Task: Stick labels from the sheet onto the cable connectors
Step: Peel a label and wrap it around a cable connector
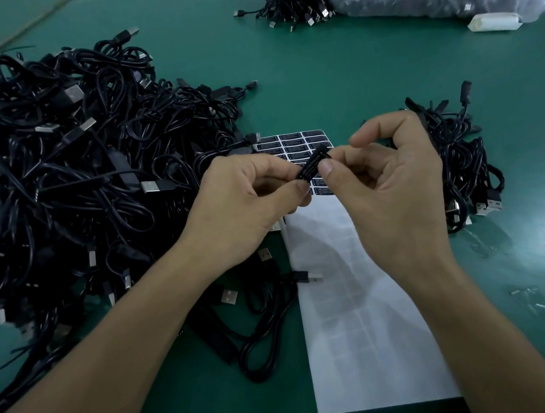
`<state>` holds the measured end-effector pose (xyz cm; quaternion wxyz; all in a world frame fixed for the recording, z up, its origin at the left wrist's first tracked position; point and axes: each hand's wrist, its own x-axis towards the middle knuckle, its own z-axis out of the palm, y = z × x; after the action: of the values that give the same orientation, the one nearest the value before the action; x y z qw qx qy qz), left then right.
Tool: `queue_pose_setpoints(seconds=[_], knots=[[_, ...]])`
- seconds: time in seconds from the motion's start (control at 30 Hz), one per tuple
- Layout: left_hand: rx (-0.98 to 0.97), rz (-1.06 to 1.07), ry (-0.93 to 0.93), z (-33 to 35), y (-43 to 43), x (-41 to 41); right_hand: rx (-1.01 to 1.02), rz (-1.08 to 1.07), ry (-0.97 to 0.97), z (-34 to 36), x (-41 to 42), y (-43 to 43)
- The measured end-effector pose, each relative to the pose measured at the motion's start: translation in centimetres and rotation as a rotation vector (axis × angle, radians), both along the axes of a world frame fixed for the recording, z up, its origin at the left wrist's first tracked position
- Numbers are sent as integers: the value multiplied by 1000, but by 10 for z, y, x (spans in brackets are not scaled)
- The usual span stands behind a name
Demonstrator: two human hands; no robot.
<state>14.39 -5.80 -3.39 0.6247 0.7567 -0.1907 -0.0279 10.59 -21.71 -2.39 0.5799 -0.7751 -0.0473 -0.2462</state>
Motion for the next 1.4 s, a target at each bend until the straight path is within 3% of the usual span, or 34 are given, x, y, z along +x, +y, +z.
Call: queue_pose_setpoints(seconds=[1.4], knots=[[-9,38,-12,2,-2,-2,-251,-219,-148,0,-11,13]])
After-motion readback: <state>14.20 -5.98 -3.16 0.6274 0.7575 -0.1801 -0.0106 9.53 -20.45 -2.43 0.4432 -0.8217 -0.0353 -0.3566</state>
